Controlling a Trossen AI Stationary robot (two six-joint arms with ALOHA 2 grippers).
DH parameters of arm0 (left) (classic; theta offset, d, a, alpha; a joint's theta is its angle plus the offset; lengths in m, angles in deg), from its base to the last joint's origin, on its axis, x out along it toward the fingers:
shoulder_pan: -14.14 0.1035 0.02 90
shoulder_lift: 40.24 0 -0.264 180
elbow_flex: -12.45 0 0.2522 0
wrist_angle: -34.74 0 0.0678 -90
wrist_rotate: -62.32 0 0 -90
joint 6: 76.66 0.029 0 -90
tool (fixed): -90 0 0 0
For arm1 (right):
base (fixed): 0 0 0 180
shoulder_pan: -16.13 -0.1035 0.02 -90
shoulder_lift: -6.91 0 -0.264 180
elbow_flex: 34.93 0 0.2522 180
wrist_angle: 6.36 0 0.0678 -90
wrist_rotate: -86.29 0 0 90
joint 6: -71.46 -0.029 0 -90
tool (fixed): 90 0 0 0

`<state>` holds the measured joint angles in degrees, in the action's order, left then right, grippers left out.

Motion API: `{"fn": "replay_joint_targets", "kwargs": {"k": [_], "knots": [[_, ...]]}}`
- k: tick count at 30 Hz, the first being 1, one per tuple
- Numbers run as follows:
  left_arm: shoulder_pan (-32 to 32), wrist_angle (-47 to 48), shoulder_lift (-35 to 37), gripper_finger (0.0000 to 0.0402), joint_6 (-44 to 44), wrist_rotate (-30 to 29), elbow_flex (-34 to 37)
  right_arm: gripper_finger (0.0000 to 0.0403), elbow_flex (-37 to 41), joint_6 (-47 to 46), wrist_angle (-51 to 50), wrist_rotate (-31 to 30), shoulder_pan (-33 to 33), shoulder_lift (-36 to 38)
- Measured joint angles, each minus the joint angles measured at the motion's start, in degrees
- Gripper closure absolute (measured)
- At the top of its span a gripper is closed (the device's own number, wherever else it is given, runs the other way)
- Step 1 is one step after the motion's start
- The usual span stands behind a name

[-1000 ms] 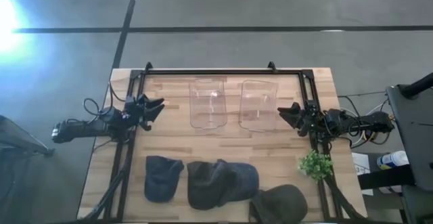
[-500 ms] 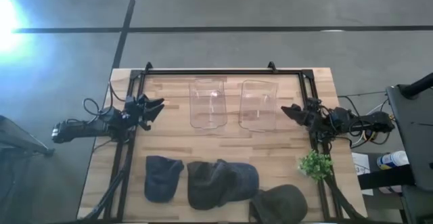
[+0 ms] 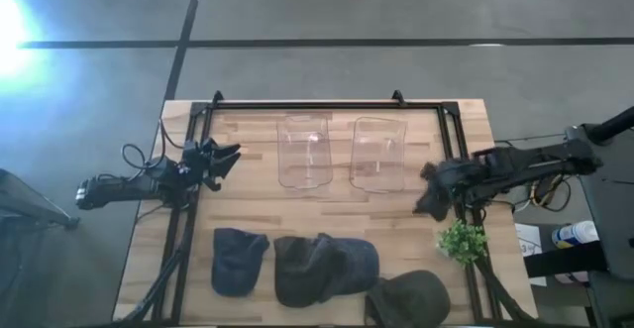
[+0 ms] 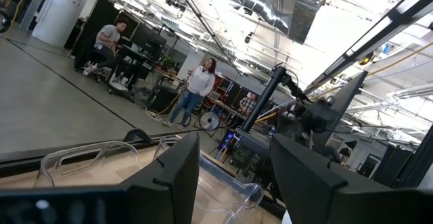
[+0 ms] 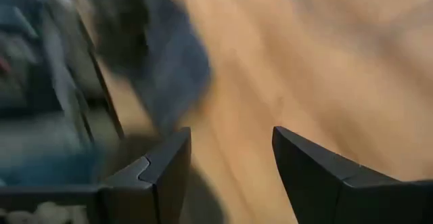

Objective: Pick & Place hat
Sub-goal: Put the right gray cap into the right transparent bin

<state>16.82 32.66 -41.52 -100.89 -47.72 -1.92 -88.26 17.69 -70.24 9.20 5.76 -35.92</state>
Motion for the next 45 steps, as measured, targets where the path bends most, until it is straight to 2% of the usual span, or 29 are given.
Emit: {"fn": "replay_joint_targets", "kwargs": {"k": [4, 7, 11, 15, 18, 24, 27, 31, 36, 42, 45], "knots": [[0.0, 0.0, 0.0, 0.0225, 0.0, 0.0, 0.0, 0.02, -4.5, 6.6, -1.2, 10.9, -3.5, -13.1], [0.0, 0.0, 0.0, 0.0225, 0.0, 0.0, 0.0, 0.02, -7.4, 10.1, -1.2, 16.1, -6.6, -22.6], [0.0, 0.0, 0.0, 0.0225, 0.0, 0.0, 0.0, 0.02, -11.9, 12.6, -1.3, 19.8, -10.8, -33.0], [0.0, 0.0, 0.0, 0.0225, 0.0, 0.0, 0.0, 0.02, -18.7, 12.6, -0.9, 19.9, -16.1, -41.0], [0.0, 0.0, 0.0, 0.0225, 0.0, 0.0, 0.0, 0.02, -23.7, 11.6, -0.5, 16.5, -19.9, -45.9], [0.0, 0.0, 0.0, 0.0225, 0.0, 0.0, 0.0, 0.02, -33.7, 11.7, -0.2, -0.4, -26.2, -54.3], [0.0, 0.1, 0.0, 0.0225, 0.0, 0.0, 0.0, 0.02, -38.9, 14.7, -0.3, -5.6, -28.8, -57.3], [0.0, 0.0, 0.0, 0.0225, 0.0, 0.0, 0.0, 0.02, -44.7, 21.1, -1.1, -8.6, -31.7, -60.9], [0.0, 0.0, 0.0, 0.0225, 0.0, 0.0, 0.0, 0.02, -50.4, 41.7, -2.3, -7.0, -34.7, -65.4], [0.0, 0.1, 0.0, 0.0225, 0.0, 0.0, 0.0, 0.02, -52.2, 62.0, -2.6, -6.8, -37.3, -69.1], [0.0, 0.1, 0.0, 0.0225, 0.0, 0.0, 0.0, 0.02, -52.2, 69.1, -3.3, -6.9, -37.9, -70.4]]}}
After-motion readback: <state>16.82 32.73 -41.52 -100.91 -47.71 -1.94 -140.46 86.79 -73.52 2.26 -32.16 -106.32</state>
